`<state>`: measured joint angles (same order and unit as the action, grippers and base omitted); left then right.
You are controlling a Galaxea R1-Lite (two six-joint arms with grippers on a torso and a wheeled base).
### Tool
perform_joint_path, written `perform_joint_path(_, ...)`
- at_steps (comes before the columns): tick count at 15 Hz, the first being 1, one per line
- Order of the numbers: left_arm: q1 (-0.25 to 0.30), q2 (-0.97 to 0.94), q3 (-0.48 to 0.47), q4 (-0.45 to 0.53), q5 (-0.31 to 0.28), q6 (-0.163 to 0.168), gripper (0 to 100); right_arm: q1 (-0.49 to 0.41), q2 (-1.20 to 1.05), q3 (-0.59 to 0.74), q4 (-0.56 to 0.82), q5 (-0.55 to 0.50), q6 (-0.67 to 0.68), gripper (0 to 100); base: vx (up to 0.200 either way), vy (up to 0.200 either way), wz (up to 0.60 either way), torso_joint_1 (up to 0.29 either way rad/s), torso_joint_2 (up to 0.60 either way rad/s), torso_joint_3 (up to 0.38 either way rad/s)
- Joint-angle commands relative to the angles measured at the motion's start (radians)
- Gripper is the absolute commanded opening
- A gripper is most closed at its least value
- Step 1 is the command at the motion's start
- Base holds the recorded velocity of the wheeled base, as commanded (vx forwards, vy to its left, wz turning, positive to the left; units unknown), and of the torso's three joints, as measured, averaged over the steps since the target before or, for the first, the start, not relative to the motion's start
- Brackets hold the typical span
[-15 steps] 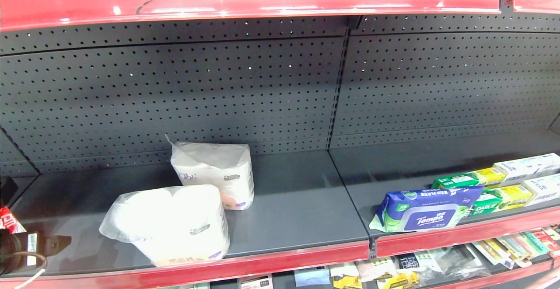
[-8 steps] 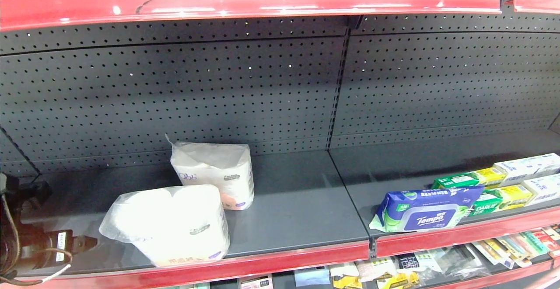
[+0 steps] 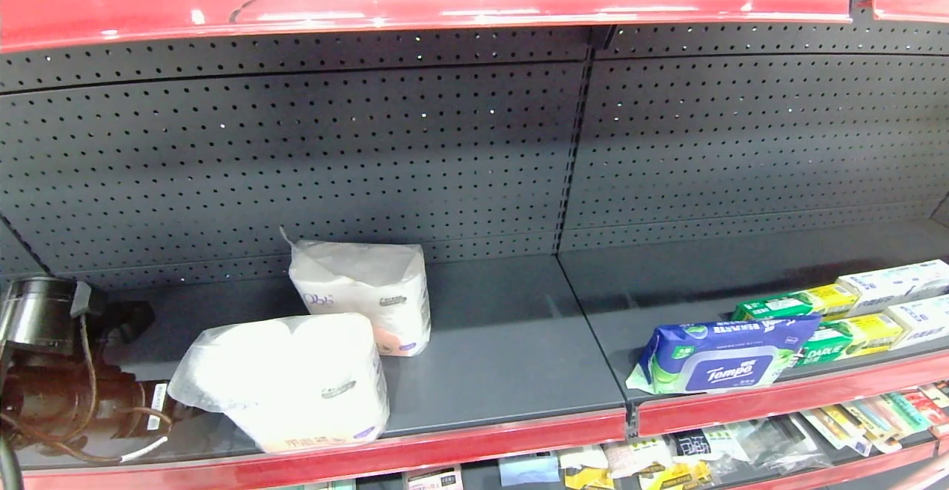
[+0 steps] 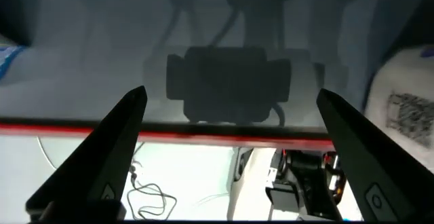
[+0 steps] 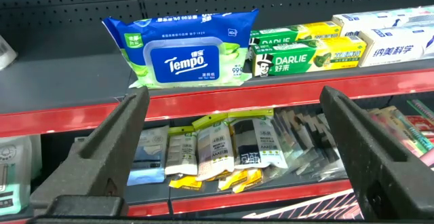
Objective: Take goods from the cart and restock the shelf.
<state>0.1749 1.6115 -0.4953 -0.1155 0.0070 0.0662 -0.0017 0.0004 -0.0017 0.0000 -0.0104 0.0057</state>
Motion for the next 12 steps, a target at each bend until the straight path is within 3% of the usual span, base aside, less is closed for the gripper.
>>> perform_joint_path(1,-0.028,0.031,-0.017,-0.001,0.001,-0.002,100,0.0,0.0,0.0,0.0,0.0,0.0,100,0.0,0.0,0.0,0.0,0.0,0.0)
perform_joint_path(12,-0.086,0.104,-0.042,-0.049,-0.001,0.0,100,0.0,0.0,0.0,0.0,0.0,0.0,100,0.0,0.0,0.0,0.0,0.0,0.0)
